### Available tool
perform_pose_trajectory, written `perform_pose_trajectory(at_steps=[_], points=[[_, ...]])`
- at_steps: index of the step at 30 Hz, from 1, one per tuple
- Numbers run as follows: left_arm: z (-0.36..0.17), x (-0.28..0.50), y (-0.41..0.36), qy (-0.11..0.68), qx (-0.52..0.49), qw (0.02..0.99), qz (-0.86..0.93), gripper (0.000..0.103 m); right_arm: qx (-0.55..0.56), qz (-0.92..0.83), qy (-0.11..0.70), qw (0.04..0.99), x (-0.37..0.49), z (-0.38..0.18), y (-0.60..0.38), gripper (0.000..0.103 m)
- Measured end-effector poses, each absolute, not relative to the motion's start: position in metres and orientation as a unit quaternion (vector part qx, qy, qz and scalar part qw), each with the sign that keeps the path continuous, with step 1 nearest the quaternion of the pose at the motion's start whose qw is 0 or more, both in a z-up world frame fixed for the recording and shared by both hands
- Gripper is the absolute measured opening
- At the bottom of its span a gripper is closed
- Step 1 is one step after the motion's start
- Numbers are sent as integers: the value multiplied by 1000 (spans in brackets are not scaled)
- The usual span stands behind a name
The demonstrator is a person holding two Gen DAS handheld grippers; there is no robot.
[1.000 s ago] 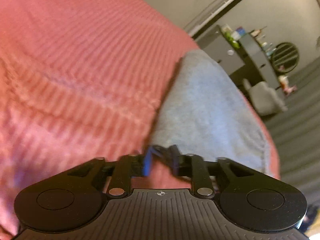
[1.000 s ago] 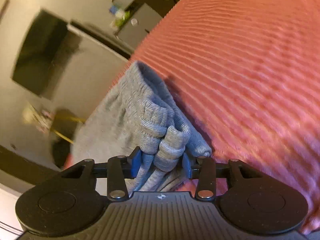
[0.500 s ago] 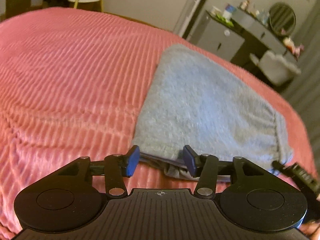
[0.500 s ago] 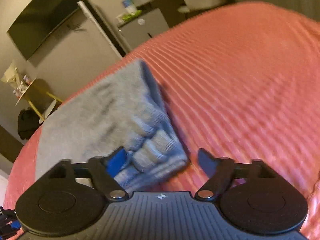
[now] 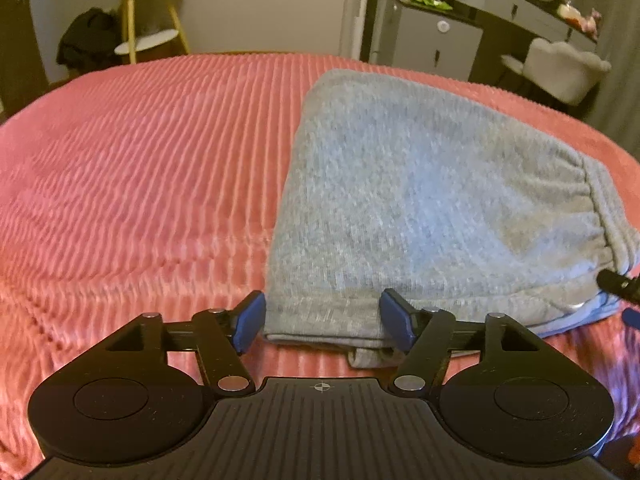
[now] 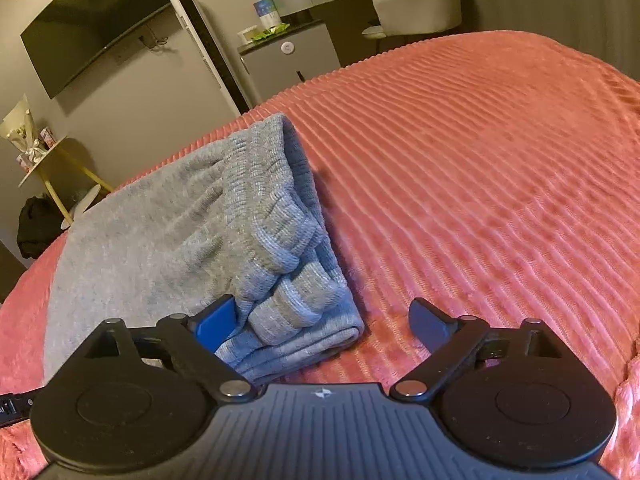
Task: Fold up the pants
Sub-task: 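Release the sweatpants and pull both grippers back from the bundle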
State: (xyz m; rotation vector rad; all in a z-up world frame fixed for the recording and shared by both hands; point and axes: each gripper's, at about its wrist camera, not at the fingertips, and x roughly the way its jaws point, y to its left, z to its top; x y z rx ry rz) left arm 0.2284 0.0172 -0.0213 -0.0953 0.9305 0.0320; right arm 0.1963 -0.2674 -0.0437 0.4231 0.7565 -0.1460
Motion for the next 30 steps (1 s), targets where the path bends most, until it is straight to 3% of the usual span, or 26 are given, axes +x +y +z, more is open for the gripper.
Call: perform_pose_trajectory(at_steps=[4,12,17,22,30], points=[[-32,232,29,455,-58,888,18,88,205,-71,368,904,202,-46,-269,97],[-29,215,58,477,-98,874,16,88,236,-70,370,896,194,-47,-279,98],[-38,211,43,535,19,844,37,85,160,-92,399,898,197,-43,-259,98],[-24,184,43,499,9,867,11,88,88,-100,439,889,192,-41,-237,98],[-24,134,44,415,-52,908,5,94,16,-23,403,915,145,-18,-191,99]])
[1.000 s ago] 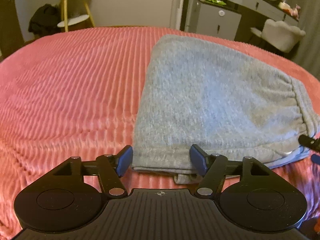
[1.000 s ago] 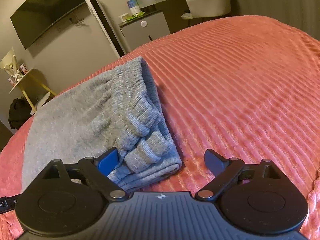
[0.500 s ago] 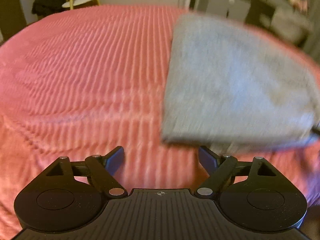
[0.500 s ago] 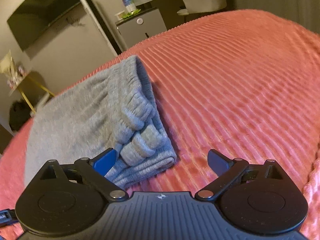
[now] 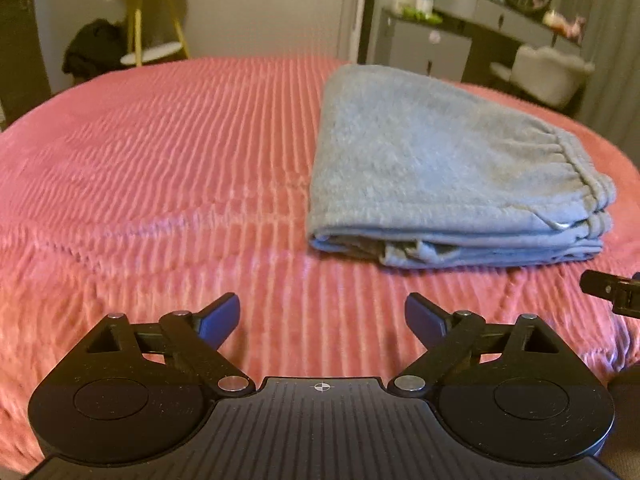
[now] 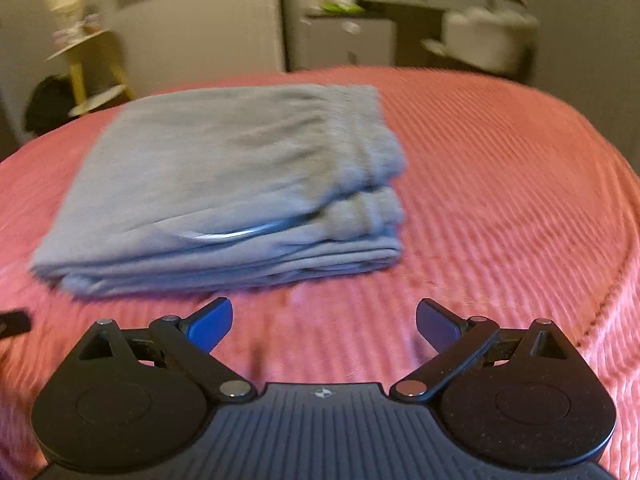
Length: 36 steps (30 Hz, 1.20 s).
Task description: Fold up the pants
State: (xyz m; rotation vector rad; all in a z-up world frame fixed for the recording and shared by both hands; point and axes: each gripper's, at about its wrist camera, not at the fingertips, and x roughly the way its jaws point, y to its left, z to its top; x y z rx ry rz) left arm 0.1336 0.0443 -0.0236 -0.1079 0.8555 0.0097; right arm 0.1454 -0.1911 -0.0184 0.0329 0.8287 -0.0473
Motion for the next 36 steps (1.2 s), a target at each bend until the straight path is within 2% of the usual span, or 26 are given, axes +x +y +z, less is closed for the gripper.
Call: perform_pose_trajectory(at_steps=[3,6,9,14,36], points=[[-27,127,37,424,-53,904,6,94,-9,-3,382,924,128,-11,-175,99],[-15,120,30,399,-34,916,4,94,-9,5,377,926,120,-5,-169,99],[-5,113,32,382,-59,922,-10,96,-7,6,369,929,111,-1,-169,99],[-4,114,29,380,-56,923,-10,97,-12,14,330,944,101,6,-164,99],[-19,122,33,374,-62,925,-30,97,6,6,357,934,113,-6,-166,99]])
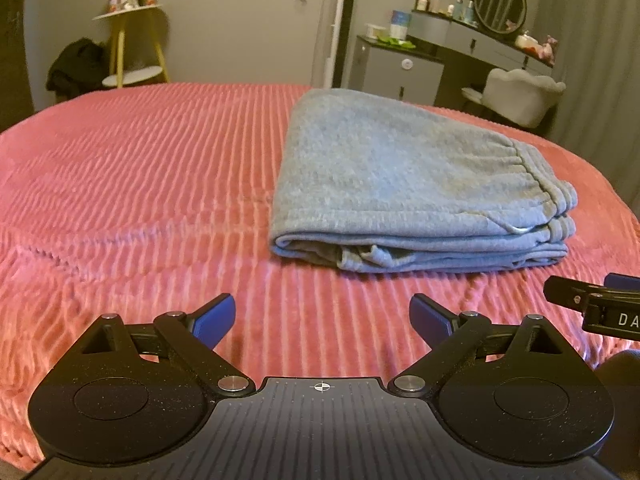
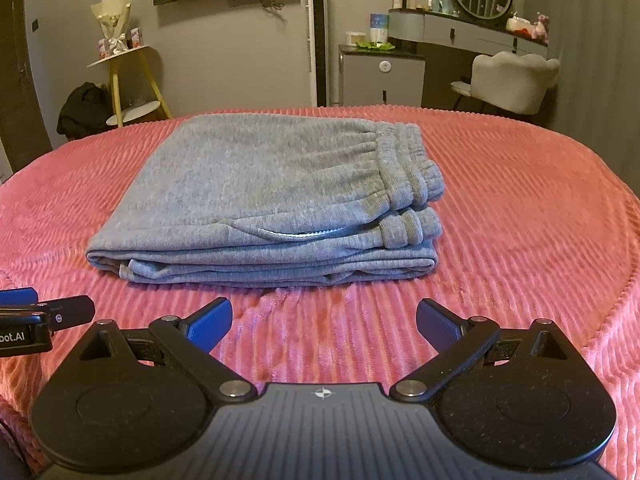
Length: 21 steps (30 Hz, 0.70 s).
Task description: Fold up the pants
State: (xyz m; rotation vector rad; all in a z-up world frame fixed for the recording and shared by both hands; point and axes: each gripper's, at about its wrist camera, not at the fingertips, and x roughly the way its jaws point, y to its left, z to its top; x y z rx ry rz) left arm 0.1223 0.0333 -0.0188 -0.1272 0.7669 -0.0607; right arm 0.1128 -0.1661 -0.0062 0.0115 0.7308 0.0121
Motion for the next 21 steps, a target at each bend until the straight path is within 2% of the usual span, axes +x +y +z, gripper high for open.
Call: perform_pose_trajectory(at_steps=[21], points=[[-21,123,32,379,-67,923,-30,97,11,3,357,934,113,-5,-168,99]])
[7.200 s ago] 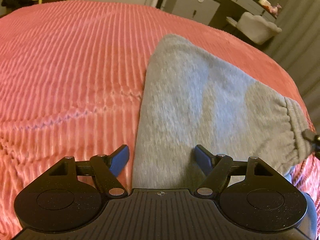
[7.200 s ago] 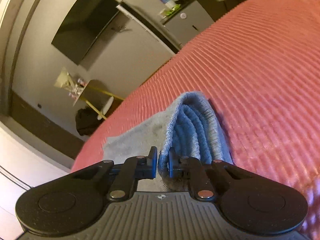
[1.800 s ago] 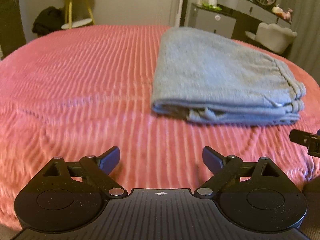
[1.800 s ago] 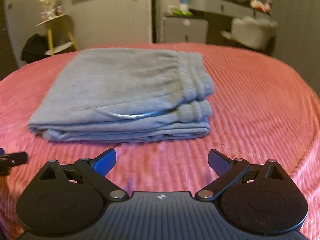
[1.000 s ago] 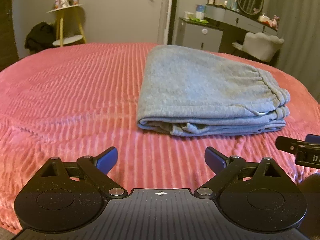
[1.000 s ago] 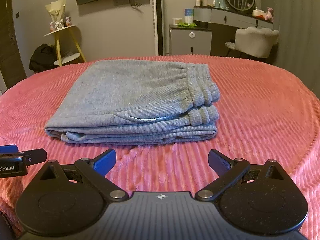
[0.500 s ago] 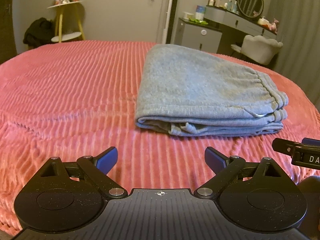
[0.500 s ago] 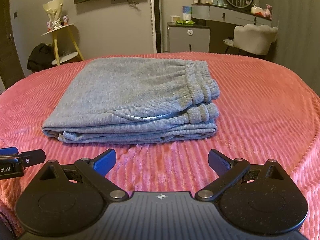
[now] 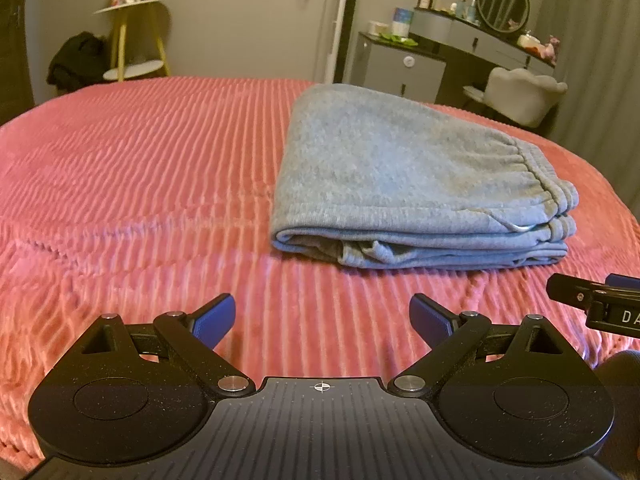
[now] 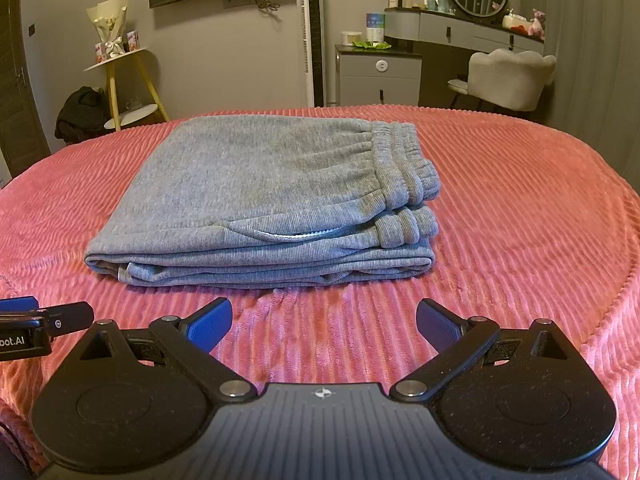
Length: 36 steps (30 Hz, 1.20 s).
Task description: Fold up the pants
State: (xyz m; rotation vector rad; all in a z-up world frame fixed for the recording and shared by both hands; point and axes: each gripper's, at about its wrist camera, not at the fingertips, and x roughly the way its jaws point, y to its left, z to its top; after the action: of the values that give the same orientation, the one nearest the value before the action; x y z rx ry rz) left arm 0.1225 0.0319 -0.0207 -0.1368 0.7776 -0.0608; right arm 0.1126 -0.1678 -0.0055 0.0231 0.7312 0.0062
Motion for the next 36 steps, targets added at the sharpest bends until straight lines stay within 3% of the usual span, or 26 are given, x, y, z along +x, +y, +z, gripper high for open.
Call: perform_pose_trajectory(at_steps=[36], points=[[-24,122,31,383,-69,921,-32,97,8,2,359,933,112,-5,-167,99]])
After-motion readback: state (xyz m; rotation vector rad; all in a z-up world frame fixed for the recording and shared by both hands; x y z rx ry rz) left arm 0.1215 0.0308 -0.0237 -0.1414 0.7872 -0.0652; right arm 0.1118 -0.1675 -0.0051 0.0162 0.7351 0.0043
